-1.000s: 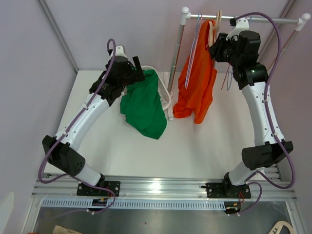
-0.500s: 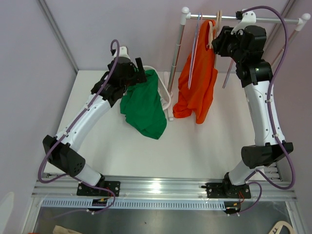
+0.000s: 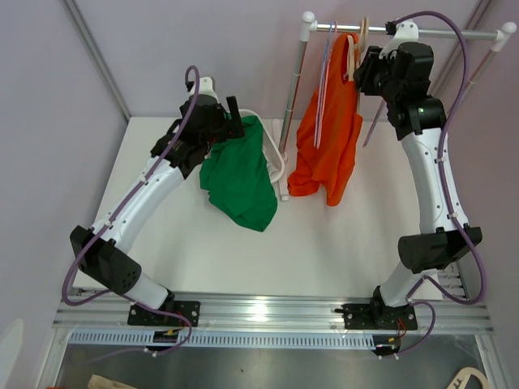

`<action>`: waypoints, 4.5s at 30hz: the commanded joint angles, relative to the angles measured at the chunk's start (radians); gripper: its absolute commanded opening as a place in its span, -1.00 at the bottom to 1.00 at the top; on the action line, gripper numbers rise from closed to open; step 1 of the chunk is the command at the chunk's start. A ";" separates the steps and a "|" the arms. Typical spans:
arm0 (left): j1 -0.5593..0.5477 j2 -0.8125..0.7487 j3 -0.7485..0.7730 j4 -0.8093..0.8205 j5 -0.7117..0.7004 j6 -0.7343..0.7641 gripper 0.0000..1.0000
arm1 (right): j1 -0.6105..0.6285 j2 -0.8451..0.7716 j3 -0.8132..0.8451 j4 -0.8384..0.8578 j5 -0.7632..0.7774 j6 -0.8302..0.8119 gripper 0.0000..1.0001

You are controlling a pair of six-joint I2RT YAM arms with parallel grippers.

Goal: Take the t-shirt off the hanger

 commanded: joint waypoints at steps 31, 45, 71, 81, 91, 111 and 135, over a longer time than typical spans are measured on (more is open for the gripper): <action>-0.015 -0.048 0.008 0.043 0.016 0.044 0.99 | 0.003 0.067 0.086 -0.020 0.092 -0.051 -1.00; -0.019 -0.068 0.016 0.035 0.003 0.058 0.99 | 0.003 0.066 0.224 -0.024 0.226 -0.073 -1.00; -0.035 -0.092 -0.015 0.050 -0.017 0.078 0.99 | 0.003 0.020 -0.014 0.091 0.259 -0.079 -0.69; -0.033 -0.092 -0.020 0.056 -0.013 0.078 0.99 | 0.003 0.077 0.005 0.135 0.276 -0.088 -0.56; -0.035 -0.091 -0.024 0.058 -0.023 0.085 0.99 | 0.003 0.117 0.037 0.123 0.269 -0.088 -0.52; -0.041 -0.129 -0.041 0.098 -0.049 0.115 0.99 | 0.005 0.049 0.143 0.106 0.265 -0.054 -1.00; -0.476 -0.669 -0.583 0.647 0.048 0.438 0.99 | 0.178 -0.561 -0.515 -0.018 0.578 0.301 -1.00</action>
